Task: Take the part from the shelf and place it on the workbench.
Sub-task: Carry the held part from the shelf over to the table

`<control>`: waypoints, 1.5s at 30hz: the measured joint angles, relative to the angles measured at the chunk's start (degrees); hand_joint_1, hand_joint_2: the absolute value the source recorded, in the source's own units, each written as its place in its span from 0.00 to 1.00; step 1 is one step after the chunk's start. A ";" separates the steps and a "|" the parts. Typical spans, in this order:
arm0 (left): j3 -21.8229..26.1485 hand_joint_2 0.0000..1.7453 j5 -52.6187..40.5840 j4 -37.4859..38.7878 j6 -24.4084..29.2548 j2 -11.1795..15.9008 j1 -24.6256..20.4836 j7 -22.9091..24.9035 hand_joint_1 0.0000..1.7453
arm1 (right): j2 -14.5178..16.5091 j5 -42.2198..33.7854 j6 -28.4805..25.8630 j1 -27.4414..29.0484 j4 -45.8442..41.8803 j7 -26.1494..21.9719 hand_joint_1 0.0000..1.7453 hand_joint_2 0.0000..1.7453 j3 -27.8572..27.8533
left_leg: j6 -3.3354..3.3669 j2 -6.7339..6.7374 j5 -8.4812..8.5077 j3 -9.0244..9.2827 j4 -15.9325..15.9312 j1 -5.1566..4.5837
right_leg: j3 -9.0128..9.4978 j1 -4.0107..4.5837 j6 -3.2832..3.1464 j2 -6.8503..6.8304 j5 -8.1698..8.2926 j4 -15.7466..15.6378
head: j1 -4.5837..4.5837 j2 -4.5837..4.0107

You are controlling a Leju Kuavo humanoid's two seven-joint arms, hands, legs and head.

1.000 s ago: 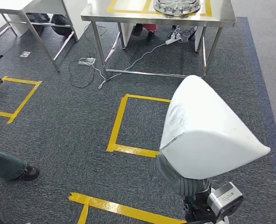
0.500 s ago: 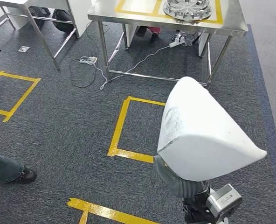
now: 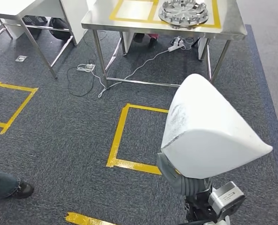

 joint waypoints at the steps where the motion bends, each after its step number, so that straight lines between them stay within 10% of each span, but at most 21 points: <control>1: 0.02 1.00 0.00 -0.02 0.01 0.02 0.09 0.00 0.00 | 0.00 0.00 0.01 0.06 0.00 0.00 1.00 1.00 0.01 | -0.25 0.01 -0.65 -1.48 0.91 0.17 | 0.74 -0.12 0.15 0.08 -0.62 0.00 | -0.03 0.00; 7: 0.11 1.00 0.01 -0.11 0.02 0.02 0.52 0.04 0.00 | 0.01 0.01 -0.03 0.03 0.04 0.02 1.00 1.00 -0.02 | -0.15 0.60 10.46 -1.17 -11.58 0.38 | 5.42 -0.91 2.41 0.13 -4.84 -0.33 | -0.27 0.00; 10: 0.16 1.00 0.00 -0.15 0.05 -0.01 0.51 0.07 0.00 | 0.02 0.03 -0.06 -0.13 -0.07 0.02 1.00 1.00 -0.01 | 1.50 0.41 10.24 0.05 -12.73 0.31 | 5.52 -0.89 3.78 0.15 -3.37 0.99 | -0.21 0.01; 13: 0.17 1.00 0.00 -0.19 0.05 0.02 0.47 0.07 0.00 | 0.02 0.00 -0.16 -0.27 -0.08 0.02 1.00 1.00 -0.08 | 2.74 0.23 9.25 2.57 -14.33 0.28 | -1.31 -0.82 3.95 0.09 -1.66 10.52 | 0.33 0.02; 17: 0.18 1.00 0.00 -0.25 0.05 0.00 0.47 0.07 0.00 | 0.00 0.02 -0.25 -0.06 -0.05 0.03 1.00 1.00 -0.15 | 3.42 -0.12 6.32 6.41 -14.80 -0.43 | -9.10 -0.18 3.18 0.13 -8.48 14.80 | 0.46 0.02; 19: 0.20 1.00 0.00 -0.25 0.05 -0.04 0.52 0.07 0.00 | 0.00 0.03 -0.28 0.03 -0.04 0.03 1.00 1.00 -0.27 | 3.56 -0.29 4.52 8.64 -14.87 -0.85 | -9.58 0.34 2.31 0.17 -5.63 9.86 | 0.50 0.02; 22: 0.23 1.00 -0.03 -0.29 0.06 -0.20 0.44 0.08 0.00 | 0.00 0.09 -0.49 0.37 -0.06 0.06 1.00 1.00 -0.77 | 3.21 -0.50 1.92 11.21 -15.10 -1.26 | -8.71 1.30 1.03 0.67 4.15 2.83 | 0.14 0.01; 24: 0.24 1.00 -0.07 -0.37 0.06 -0.30 0.23 0.08 0.00 | 0.00 0.13 -0.87 0.34 -0.23 0.10 1.00 1.00 -1.25 | 2.58 -0.60 1.56 12.48 -15.02 -1.24 | -7.23 1.55 0.83 0.86 4.74 1.84 | 0.13 0.02; 29: 0.19 1.00 -0.08 -0.48 0.03 -0.44 -0.39 0.07 0.00 | 0.07 0.16 -1.34 -0.13 -0.38 0.10 1.00 1.00 -2.10 | 1.00 -0.22 4.62 5.62 -2.47 -0.94 | -2.66 0.82 0.05 0.46 3.12 -0.27 | 0.14 0.02; 34: 0.26 1.00 -0.07 -0.58 0.03 -0.34 0.17 0.09 0.00 | 0.13 0.21 -1.40 -0.10 -0.38 0.10 1.00 1.00 -2.62 | -0.03 -0.15 -3.69 -0.80 -1.50 -0.06 | 2.01 0.22 0.40 0.79 -0.42 -0.59 | 0.10 0.02; 39: 0.30 1.00 -0.06 -0.66 -0.02 -0.32 0.62 0.19 0.00 | 0.19 0.31 -1.96 -0.16 -0.34 0.25 1.00 1.00 -3.06 | 0.66 0.27 11.27 -1.18 -12.14 -0.01 | 5.72 0.12 2.23 0.92 -4.44 -0.59 | 0.09 0.02; 42: 0.36 1.00 -0.03 -0.92 -0.03 -0.47 0.55 0.26 0.00 | 0.26 -0.75 -1.92 -0.35 -0.39 0.90 1.00 1.00 -3.62 | 2.14 0.08 10.50 0.27 -12.80 0.06 | 6.67 0.08 3.30 0.81 -4.46 -0.08 | 0.21 0.02; 45: 0.37 1.00 0.02 -1.41 -0.05 -0.56 0.49 0.33 0.00 | 0.26 -2.81 -0.86 -0.56 -0.37 1.57 1.00 1.00 -4.43 | 3.11 0.02 9.64 2.27 -13.71 0.14 | 1.95 0.10 3.62 0.63 -6.41 7.50 | 0.65 0.02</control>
